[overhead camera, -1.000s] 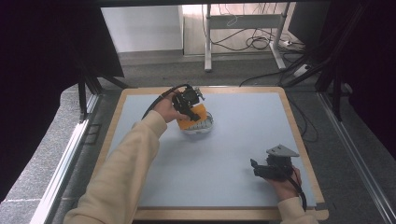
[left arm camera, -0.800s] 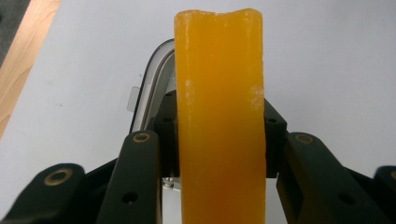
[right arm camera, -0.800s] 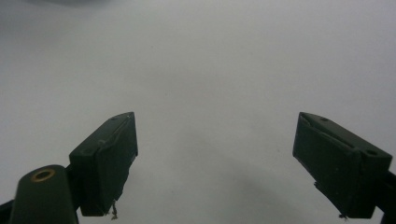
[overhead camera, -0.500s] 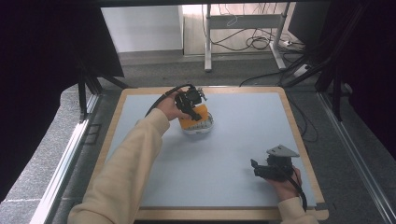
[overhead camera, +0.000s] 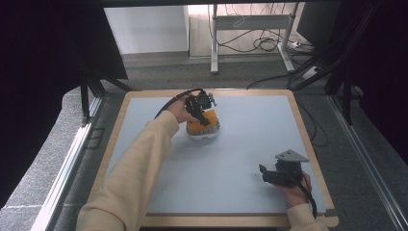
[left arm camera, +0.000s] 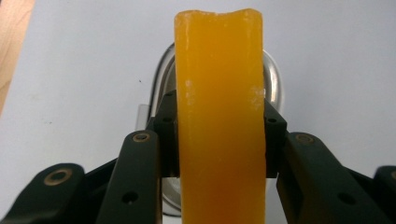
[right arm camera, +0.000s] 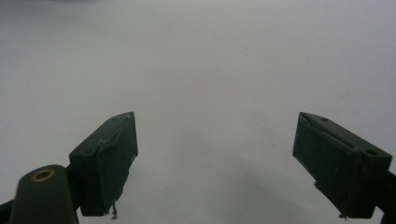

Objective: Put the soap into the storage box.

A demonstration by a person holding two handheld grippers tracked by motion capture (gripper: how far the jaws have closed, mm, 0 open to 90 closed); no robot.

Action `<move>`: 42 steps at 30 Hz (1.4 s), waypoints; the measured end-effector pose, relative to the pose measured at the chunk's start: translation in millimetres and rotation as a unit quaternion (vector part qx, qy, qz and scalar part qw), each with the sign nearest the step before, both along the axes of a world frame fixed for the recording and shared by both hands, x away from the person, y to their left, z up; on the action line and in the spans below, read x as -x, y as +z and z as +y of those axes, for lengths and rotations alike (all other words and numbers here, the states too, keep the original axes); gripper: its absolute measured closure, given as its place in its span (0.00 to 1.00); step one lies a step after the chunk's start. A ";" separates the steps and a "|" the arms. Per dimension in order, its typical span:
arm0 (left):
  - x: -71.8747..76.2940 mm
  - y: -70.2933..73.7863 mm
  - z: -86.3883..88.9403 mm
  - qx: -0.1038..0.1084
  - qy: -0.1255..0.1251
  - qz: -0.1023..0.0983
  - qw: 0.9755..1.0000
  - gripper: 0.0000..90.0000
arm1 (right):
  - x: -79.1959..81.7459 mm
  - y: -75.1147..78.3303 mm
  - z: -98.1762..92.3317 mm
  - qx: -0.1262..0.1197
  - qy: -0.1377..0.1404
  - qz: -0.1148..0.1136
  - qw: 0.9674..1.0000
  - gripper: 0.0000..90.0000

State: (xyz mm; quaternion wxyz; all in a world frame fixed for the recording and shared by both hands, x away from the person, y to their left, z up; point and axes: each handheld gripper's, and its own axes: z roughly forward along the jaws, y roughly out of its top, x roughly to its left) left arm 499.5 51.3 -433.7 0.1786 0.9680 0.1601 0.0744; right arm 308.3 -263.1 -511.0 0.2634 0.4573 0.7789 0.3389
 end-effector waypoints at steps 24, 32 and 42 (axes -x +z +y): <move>9.6 9.6 6.7 0.013 0.057 -0.066 0.996 0.26 | 0.9 -0.5 1.5 0.004 0.005 0.003 1.000 0.16; 27.2 18.3 19.8 0.047 0.079 -0.062 0.994 0.22 | 0.5 -1.5 2.4 0.004 0.006 0.005 1.000 0.16; 69.5 16.4 55.2 0.097 0.103 -0.076 0.987 0.22 | 2.6 0.1 2.5 0.004 0.007 0.000 1.000 0.16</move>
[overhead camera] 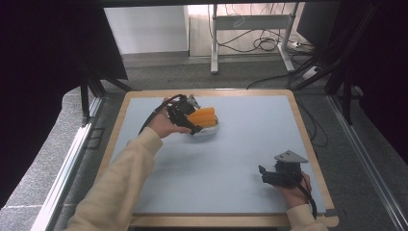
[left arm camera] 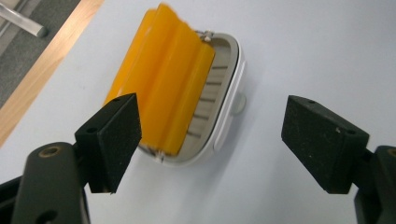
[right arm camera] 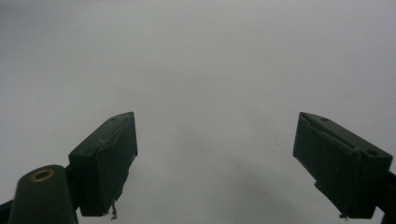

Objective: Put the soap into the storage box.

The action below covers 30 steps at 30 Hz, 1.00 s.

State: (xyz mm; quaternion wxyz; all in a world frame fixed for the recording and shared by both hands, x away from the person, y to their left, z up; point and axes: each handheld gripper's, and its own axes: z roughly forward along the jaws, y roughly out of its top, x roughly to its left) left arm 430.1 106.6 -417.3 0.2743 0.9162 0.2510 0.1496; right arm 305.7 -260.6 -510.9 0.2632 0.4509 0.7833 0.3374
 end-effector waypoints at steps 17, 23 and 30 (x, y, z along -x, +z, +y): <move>91.4 -38.8 58.8 0.045 0.074 -0.010 0.996 0.22 | 3.2 0.2 2.9 0.001 0.002 -0.003 1.000 0.16; 117.8 -60.5 69.6 0.070 0.101 -0.009 0.992 0.23 | 3.9 0.4 4.5 0.000 0.005 -0.005 1.000 0.16; 126.0 -78.3 69.8 0.053 0.099 0.002 0.994 0.22 | 4.2 0.0 5.2 0.003 0.007 -0.004 1.000 0.16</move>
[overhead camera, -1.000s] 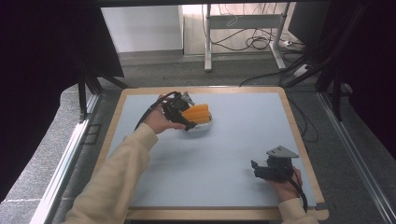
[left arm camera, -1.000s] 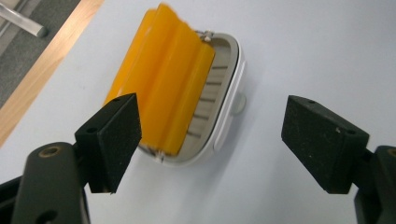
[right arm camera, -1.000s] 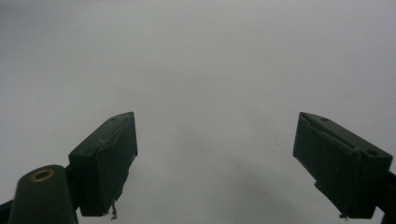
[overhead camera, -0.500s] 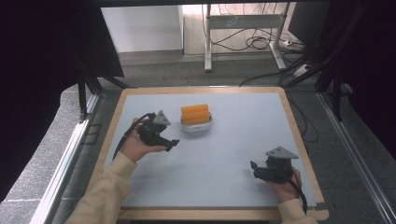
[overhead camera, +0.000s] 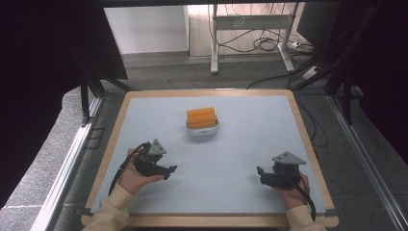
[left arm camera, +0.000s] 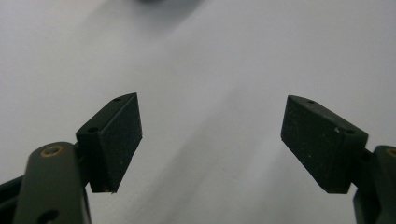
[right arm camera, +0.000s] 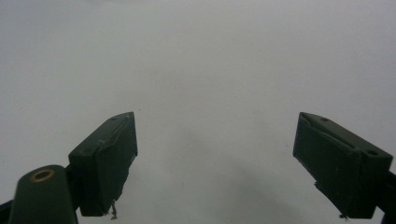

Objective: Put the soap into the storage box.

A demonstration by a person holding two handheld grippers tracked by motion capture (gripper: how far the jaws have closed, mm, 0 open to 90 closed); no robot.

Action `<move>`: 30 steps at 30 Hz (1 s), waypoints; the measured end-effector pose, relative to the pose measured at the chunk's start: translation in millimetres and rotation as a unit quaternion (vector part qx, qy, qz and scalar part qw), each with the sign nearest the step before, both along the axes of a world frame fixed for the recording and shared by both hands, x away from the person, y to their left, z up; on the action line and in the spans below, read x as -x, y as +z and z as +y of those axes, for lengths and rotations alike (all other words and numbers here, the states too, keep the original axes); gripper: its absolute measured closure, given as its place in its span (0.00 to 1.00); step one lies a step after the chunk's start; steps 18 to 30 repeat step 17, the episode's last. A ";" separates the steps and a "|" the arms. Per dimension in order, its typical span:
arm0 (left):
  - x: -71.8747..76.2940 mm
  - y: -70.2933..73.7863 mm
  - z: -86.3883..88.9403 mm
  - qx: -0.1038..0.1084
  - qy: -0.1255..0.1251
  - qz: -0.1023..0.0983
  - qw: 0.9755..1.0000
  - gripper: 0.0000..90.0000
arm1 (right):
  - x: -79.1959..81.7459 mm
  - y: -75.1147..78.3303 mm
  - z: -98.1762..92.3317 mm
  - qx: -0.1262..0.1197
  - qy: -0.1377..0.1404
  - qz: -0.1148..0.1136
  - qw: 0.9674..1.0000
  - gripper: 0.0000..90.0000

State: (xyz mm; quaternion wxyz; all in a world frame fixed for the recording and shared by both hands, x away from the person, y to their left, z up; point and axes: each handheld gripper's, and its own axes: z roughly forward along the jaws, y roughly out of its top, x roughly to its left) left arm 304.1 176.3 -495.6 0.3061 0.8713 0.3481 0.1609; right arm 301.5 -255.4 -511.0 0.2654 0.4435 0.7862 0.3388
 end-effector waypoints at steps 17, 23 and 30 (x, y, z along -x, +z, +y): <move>-4.5 -4.9 11.3 0.023 0.016 -0.001 1.000 0.22 | -1.4 -1.4 -0.8 0.005 0.004 -0.009 1.000 0.16; -4.5 -4.9 11.3 0.023 0.016 -0.001 1.000 0.22 | -1.4 -1.4 -0.8 0.005 0.004 -0.009 1.000 0.16; -4.5 -4.9 11.3 0.023 0.016 -0.001 1.000 0.22 | -1.4 -1.4 -0.8 0.005 0.004 -0.009 1.000 0.16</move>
